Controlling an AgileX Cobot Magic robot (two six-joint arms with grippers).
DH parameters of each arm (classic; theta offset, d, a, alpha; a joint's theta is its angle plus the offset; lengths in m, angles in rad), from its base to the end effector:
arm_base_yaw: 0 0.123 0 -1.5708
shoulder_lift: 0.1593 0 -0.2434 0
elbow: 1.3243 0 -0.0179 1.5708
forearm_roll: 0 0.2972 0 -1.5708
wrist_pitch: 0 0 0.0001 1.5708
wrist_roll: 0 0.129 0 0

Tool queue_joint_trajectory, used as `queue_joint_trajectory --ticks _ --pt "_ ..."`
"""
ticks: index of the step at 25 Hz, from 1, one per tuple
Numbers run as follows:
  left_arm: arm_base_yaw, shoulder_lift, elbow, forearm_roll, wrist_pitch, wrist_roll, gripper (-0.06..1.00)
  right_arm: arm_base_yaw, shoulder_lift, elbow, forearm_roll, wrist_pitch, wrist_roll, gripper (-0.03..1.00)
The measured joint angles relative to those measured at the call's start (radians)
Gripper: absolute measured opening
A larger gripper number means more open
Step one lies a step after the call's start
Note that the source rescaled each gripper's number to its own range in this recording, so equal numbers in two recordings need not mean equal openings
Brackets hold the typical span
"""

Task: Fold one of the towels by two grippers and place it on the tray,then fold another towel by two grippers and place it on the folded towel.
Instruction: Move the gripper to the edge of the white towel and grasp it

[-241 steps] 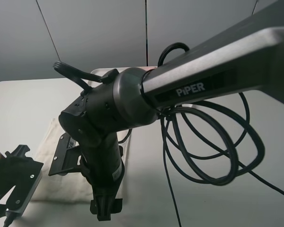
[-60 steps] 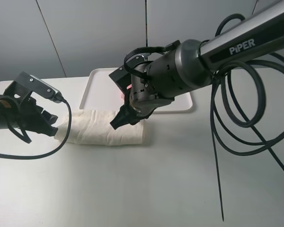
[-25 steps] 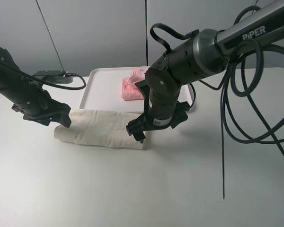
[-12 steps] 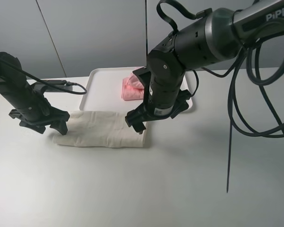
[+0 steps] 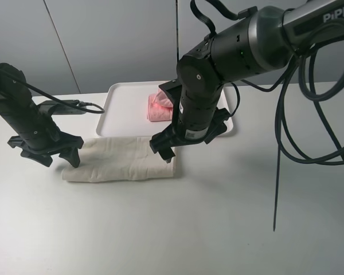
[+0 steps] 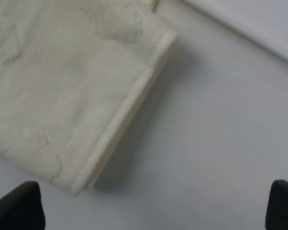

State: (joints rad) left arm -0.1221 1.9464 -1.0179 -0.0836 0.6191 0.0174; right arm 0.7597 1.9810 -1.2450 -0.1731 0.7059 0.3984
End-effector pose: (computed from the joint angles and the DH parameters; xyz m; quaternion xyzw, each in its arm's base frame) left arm 0.3464 -0.0488 -0.0053 0.0370 0.9975 -0.0289 0.0537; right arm 0.3052 0.2700 0.0376 -0.2363 0.9637 0.0062 0.1243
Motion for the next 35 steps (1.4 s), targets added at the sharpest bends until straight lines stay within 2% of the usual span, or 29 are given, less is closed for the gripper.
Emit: queue_joint_trajectory --ticks 7,11,14,22,35 --pt "0.000 0.000 0.000 0.008 -0.014 -0.038 0.87 0.000 0.000 0.000 0.000 0.000 -0.014 1.00" --pt "0.000 0.000 0.000 0.077 -0.013 -0.100 0.87 0.000 0.012 0.000 0.000 -0.016 -0.014 1.00" --pt "0.000 0.000 0.000 0.098 -0.011 -0.117 0.87 0.000 0.018 -0.002 0.000 -0.037 -0.014 1.00" --pt "0.000 0.000 0.000 0.102 -0.034 -0.140 0.87 -0.027 0.018 -0.017 0.055 -0.049 -0.014 1.00" --pt "0.000 0.024 -0.002 0.084 -0.062 -0.141 0.87 -0.031 0.018 -0.017 0.064 -0.056 -0.023 1.00"
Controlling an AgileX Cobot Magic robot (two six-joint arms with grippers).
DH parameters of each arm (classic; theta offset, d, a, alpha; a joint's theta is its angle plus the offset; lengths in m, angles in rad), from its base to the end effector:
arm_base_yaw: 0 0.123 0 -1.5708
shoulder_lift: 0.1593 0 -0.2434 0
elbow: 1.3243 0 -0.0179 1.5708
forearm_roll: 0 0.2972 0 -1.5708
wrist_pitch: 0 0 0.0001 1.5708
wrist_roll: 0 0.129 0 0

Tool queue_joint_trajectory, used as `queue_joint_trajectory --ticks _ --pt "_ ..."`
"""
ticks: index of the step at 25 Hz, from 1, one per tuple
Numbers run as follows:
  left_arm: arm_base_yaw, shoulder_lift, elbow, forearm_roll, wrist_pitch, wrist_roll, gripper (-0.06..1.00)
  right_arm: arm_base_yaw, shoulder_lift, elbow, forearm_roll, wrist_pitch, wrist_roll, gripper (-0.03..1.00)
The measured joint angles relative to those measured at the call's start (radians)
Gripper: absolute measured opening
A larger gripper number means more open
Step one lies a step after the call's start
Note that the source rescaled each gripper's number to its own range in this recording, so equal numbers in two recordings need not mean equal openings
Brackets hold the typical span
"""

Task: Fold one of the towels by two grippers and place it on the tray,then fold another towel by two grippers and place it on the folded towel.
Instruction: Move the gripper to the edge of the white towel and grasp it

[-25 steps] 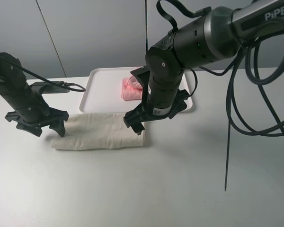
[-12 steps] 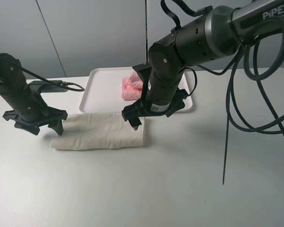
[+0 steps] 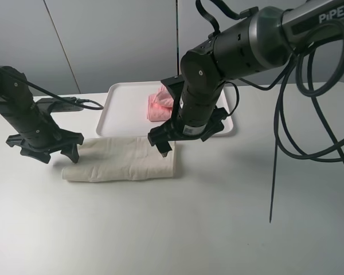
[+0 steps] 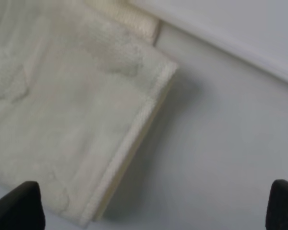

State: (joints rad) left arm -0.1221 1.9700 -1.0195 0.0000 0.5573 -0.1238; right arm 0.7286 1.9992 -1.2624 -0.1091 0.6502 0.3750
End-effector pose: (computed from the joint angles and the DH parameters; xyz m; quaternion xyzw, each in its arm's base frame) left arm 0.3523 -0.0432 -0.0124 -0.0008 0.9972 -0.0092 0.0745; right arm 0.3169 0.2714 0.0361 -0.2120 0.9672 0.0379 0.1351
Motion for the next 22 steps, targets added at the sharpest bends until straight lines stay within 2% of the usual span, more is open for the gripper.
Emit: queue_joint_trajectory --ticks 15,18,22 --pt "0.002 0.038 -0.011 -0.025 0.009 -0.002 0.87 0.000 0.030 -0.016 0.037 -0.013 -0.021 1.00" --pt "0.002 0.038 -0.011 -0.029 0.011 -0.002 0.87 0.000 0.072 -0.060 0.091 0.025 -0.043 1.00" --pt "0.002 0.038 -0.011 -0.032 0.011 -0.002 0.87 -0.001 0.119 -0.149 0.102 0.082 -0.054 1.00"
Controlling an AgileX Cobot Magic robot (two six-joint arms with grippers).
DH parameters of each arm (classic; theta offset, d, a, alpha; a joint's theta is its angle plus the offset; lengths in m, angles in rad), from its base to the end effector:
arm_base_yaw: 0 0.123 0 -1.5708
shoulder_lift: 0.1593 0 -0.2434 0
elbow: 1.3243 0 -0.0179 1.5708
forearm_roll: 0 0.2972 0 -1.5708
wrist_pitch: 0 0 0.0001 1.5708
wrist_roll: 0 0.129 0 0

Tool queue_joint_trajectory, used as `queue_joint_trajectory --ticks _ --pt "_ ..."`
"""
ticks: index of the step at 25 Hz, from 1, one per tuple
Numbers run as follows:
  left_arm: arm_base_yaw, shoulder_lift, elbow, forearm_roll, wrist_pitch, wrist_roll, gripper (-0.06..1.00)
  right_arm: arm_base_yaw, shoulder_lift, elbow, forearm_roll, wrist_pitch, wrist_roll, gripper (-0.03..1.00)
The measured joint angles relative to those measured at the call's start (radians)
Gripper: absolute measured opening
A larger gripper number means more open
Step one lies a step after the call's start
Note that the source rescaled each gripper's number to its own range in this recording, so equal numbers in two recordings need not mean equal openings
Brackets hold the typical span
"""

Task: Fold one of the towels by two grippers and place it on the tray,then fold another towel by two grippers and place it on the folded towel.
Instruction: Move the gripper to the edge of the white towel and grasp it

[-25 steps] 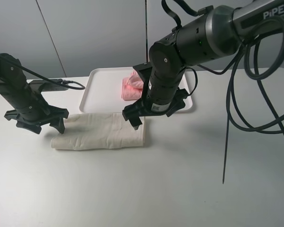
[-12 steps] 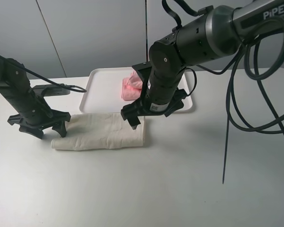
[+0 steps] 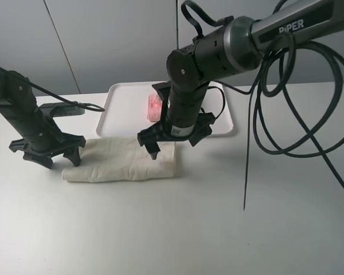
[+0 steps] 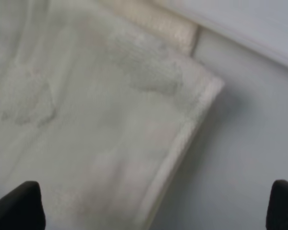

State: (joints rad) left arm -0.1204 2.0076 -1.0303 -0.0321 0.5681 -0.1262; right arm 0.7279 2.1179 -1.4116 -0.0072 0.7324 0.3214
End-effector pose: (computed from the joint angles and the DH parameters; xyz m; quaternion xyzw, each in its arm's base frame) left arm 0.3492 -0.0445 -0.0235 -0.0159 0.9982 -0.0162 0.0547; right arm 0.3277 0.2912 0.0243 -0.2030 0.9730 0.0525 0.0961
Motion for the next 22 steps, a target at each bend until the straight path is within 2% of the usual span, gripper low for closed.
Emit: queue_joint_trajectory --ticks 4,8,22 --pt "0.000 0.000 0.000 0.000 0.000 0.000 0.87 -0.006 0.049 -0.065 0.019 0.058 -0.004 1.00" --pt "0.000 0.000 0.000 -0.002 0.000 0.000 0.87 -0.024 0.085 -0.098 0.030 0.076 -0.019 1.00" --pt "0.000 0.000 0.000 -0.002 0.000 0.000 0.87 -0.031 0.148 -0.108 0.098 0.049 -0.071 1.00"
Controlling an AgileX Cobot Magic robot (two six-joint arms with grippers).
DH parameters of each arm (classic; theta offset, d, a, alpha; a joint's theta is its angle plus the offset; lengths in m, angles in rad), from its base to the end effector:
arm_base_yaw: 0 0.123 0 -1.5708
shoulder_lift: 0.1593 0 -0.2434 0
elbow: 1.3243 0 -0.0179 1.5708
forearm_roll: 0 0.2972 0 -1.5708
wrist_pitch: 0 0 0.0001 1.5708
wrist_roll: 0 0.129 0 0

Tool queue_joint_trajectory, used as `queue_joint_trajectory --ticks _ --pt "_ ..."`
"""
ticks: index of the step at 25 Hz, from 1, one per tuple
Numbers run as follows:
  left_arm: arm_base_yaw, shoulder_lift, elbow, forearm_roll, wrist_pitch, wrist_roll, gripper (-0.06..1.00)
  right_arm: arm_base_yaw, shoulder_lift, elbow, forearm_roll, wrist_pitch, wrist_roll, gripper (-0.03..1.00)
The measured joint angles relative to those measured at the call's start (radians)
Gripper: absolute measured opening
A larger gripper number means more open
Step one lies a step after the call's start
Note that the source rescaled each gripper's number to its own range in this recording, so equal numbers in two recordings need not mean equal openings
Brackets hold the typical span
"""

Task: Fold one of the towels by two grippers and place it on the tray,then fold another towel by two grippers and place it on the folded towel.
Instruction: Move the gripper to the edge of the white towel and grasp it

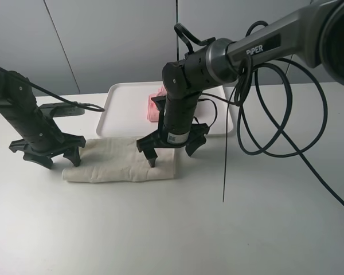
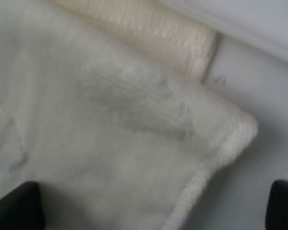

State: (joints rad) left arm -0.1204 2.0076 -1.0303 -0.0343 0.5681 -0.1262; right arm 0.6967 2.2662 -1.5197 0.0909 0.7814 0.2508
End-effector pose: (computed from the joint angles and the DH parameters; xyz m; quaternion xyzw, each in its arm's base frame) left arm 0.3492 -0.0446 -0.0234 -0.0168 0.9982 -0.0169 0.0546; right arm 0.3370 0.2928 -0.0128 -0.1911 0.9788 0.0599 0.0423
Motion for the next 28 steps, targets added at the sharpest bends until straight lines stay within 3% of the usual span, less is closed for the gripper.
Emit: queue_joint_trajectory --ticks 8,11,15,17,28 --pt "0.000 0.000 0.000 0.000 0.000 0.014 0.87 0.000 0.006 -0.002 0.017 -0.008 -0.002 0.99" --pt "0.000 0.000 0.000 -0.002 0.000 0.016 0.87 0.000 0.008 -0.004 0.028 -0.019 -0.006 0.85" --pt "0.000 0.000 0.000 -0.002 0.000 0.018 0.87 0.000 0.012 -0.004 0.039 -0.025 -0.019 0.56" --pt "0.000 0.000 0.000 -0.002 0.000 0.018 0.87 0.000 0.013 -0.004 0.052 -0.027 -0.025 0.48" --pt "0.000 0.000 0.000 -0.002 -0.007 0.022 0.87 0.015 0.015 -0.004 0.077 -0.063 -0.052 0.39"
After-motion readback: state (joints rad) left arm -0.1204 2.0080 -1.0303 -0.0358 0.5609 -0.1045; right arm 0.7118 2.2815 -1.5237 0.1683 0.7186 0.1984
